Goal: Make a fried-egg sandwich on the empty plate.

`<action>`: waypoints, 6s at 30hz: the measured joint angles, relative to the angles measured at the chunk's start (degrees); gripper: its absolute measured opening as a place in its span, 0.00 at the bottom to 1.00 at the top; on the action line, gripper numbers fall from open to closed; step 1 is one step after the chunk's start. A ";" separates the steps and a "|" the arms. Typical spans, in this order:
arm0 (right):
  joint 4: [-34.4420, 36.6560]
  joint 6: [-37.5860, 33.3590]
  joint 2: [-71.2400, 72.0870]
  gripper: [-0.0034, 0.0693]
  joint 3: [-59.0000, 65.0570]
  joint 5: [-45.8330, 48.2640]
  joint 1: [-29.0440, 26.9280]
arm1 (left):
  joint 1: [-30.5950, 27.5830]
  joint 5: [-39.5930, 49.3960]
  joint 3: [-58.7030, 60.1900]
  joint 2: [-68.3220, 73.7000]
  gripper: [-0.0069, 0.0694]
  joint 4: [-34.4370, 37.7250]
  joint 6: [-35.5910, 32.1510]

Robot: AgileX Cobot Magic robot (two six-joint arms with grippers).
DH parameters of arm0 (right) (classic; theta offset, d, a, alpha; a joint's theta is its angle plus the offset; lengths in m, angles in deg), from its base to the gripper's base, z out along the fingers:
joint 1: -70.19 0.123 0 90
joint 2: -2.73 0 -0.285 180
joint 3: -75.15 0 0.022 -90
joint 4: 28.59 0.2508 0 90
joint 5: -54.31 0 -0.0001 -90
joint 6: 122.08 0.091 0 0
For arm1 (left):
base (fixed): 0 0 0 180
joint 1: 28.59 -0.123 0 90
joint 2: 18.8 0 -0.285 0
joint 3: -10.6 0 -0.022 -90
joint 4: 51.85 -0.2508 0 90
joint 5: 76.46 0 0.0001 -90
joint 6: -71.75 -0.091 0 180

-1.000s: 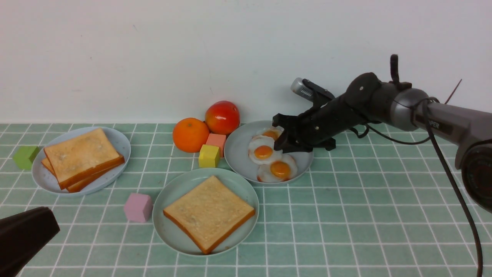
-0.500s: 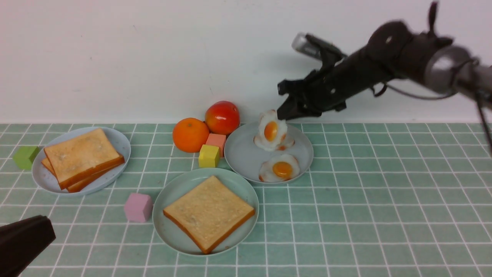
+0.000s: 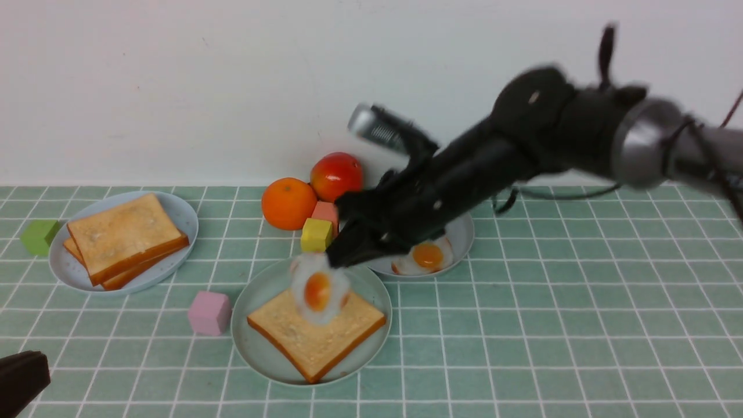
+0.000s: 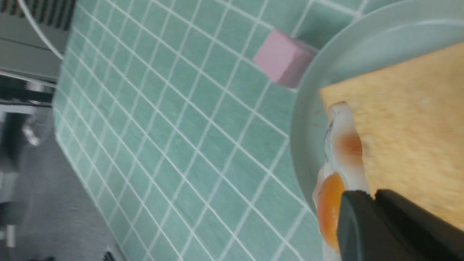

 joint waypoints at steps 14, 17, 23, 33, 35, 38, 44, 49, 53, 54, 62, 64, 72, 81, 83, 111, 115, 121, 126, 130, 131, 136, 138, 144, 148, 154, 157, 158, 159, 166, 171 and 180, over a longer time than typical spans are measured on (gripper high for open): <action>11.27 -4.37 -7.29 0.11 2.19 -7.04 -0.27 | 0.00 -0.16 0.00 0.00 0.10 -0.16 1.38; 10.28 -2.18 -7.35 0.15 2.19 -7.90 -0.67 | 0.00 -0.16 0.00 0.00 0.10 -0.16 1.38; 2.00 6.13 -7.39 0.40 2.19 -8.05 -0.79 | 0.00 -0.21 0.00 0.00 0.11 -0.16 1.38; -13.80 9.69 2.26 0.57 2.30 1.51 -5.16 | 0.00 -0.22 0.00 1.52 0.13 1.56 1.38; -17.01 9.73 6.43 0.49 2.79 4.25 -5.33 | 0.00 -0.22 0.00 3.63 0.13 2.29 1.38; -23.47 10.28 17.84 0.26 5.75 8.21 -4.83 | 0.00 0.26 -0.88 11.58 0.12 4.34 1.38; -32.61 16.14 38.60 0.03 16.37 9.77 -4.76 | 0.00 1.92 -10.30 31.27 0.07 7.46 -0.38; -38.23 20.44 55.00 0.05 23.71 9.85 -4.76 | -4.94 1.33 -19.86 45.64 0.07 9.38 -7.62; -41.24 21.95 63.64 0.05 26.92 10.28 -4.76 | -13.60 1.23 -24.95 53.91 0.07 13.99 -17.17; -42.09 22.19 67.15 0.05 28.19 10.46 -4.76 | -17.88 1.23 -27.20 57.26 0.07 17.02 -22.68; -44.37 22.97 79.91 0.05 31.09 11.63 -4.76 | -36.49 1.34 -40.64 75.65 0.07 28.80 -50.92; -44.59 23.01 80.12 0.05 31.10 12.45 -4.76 | -39.19 2.30 -44.47 79.84 0.07 29.35 -54.77; -44.89 23.01 76.08 0.05 31.21 14.44 -4.76 | -44.53 7.47 -54.61 89.69 0.21 27.97 -70.04; -43.77 23.01 74.71 0.06 31.73 12.90 -4.76 | -44.54 4.99 -55.03 95.38 0.64 25.76 -81.81; -43.70 23.01 74.71 0.06 31.75 12.74 -4.76 | -44.54 3.73 -55.03 96.57 0.65 25.11 -81.89; -39.53 23.13 74.71 0.09 33.76 10.53 -4.76 | -40.56 6.80 -55.49 88.42 0.17 23.54 -65.29; -39.53 23.03 74.71 0.09 33.76 10.58 -4.76 | -31.10 11.36 -55.00 82.15 0.17 23.23 -53.69; -39.53 23.03 74.71 0.09 33.76 11.12 -4.76 | -11.82 15.10 -51.21 79.46 0.17 14.55 -37.21; -39.53 23.03 74.71 0.09 33.76 12.41 -4.76 | -0.68 16.23 -50.32 83.85 0.17 6.66 -24.91; -39.09 23.03 74.71 0.09 33.76 13.30 -4.76 | 2.66 14.78 -50.32 87.60 0.17 3.70 -23.12; -38.72 23.03 74.71 0.09 33.76 13.40 -4.76 | 2.82 14.72 -50.32 88.43 0.17 3.44 -23.07; -37.63 23.03 74.71 0.09 33.76 14.64 -4.76 | 2.89 14.92 -50.32 91.39 0.17 2.68 -22.87; -37.37 23.03 74.71 0.09 33.76 14.74 -4.76 | 2.89 14.92 -50.32 91.76 0.17 2.83 -22.87; -36.73 23.03 74.71 0.10 33.76 14.74 -4.76 | 2.89 14.55 -50.32 92.01 0.17 4.63 -22.87; -36.73 23.03 74.71 0.10 33.76 14.74 -4.76 | 2.89 14.50 -50.32 92.01 0.17 5.02 -22.87; -36.69 23.03 74.71 0.11 33.76 14.79 -4.76 | 2.89 14.37 -50.32 92.01 0.40 5.13 -22.87; -36.69 23.03 74.71 0.11 33.76 14.79 -4.76 | 2.89 13.90 -50.32 92.01 0.52 5.31 -22.87; -36.69 23.03 74.71 0.11 33.76 14.79 -4.76 | 2.89 13.89 -50.32 92.01 0.53 5.31 -22.87; -36.69 23.03 74.71 0.11 33.76 14.80 -4.76 | 2.89 13.75 -50.32 92.01 0.57 5.74 -22.87; -36.74 23.03 74.71 0.11 32.75 16.49 -4.76 | 2.93 15.81 -51.73 85.34 0.48 13.87 -22.83; -38.56 23.18 76.73 0.11 31.93 18.87 -4.76 | 2.93 8.79 -46.17 65.21 0.12 19.48 -22.83; -49.35 29.79 90.90 0.05 38.52 18.68 -4.76 | 2.93 -15.24 -13.84 24.41 0.07 24.80 -22.83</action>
